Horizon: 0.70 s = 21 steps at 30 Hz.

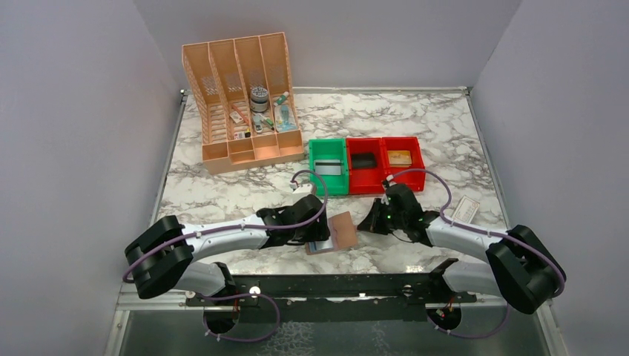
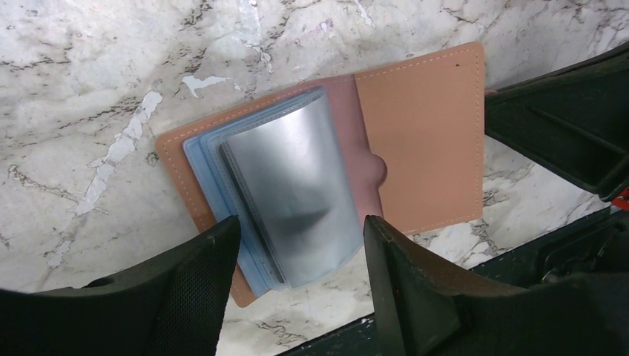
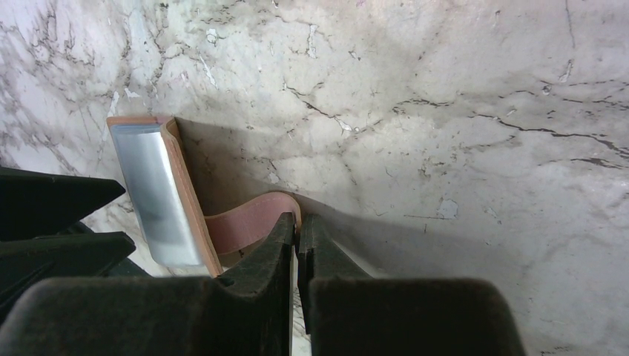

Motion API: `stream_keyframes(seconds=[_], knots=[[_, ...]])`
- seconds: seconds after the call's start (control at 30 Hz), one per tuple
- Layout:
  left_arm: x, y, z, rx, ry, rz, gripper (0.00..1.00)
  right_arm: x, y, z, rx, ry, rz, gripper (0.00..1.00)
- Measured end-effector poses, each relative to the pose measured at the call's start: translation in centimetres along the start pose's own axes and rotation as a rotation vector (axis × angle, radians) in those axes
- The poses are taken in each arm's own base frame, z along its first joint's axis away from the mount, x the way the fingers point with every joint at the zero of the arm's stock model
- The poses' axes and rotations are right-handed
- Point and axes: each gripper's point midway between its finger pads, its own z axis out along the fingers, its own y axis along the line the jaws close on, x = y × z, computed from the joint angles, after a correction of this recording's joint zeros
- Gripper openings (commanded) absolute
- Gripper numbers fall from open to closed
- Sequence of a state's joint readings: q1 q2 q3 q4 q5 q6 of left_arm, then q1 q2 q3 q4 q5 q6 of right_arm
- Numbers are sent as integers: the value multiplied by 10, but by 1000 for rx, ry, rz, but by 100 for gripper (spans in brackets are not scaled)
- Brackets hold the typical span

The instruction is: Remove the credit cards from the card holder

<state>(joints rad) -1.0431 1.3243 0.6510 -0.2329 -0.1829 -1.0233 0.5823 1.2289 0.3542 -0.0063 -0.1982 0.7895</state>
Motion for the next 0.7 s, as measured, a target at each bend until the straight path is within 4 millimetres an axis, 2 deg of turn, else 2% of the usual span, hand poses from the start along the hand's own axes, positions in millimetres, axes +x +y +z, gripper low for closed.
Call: stream_keyframes(seconds=[0.27,0.5,0.6,0.7], knots=[[-3,-10,2,40,-12,-5,59,-1,1,1,-1,-1,0,1],[0,-10,8,33,-2,-8,59,-4,3,4,0,1,0,2],[0,-10,8,35,-2,-9,59,-4,3,4,-1,1,-1,12],[1,-11,7,36,-2,-8,59,-4,4,3,-6,3,-10,34]])
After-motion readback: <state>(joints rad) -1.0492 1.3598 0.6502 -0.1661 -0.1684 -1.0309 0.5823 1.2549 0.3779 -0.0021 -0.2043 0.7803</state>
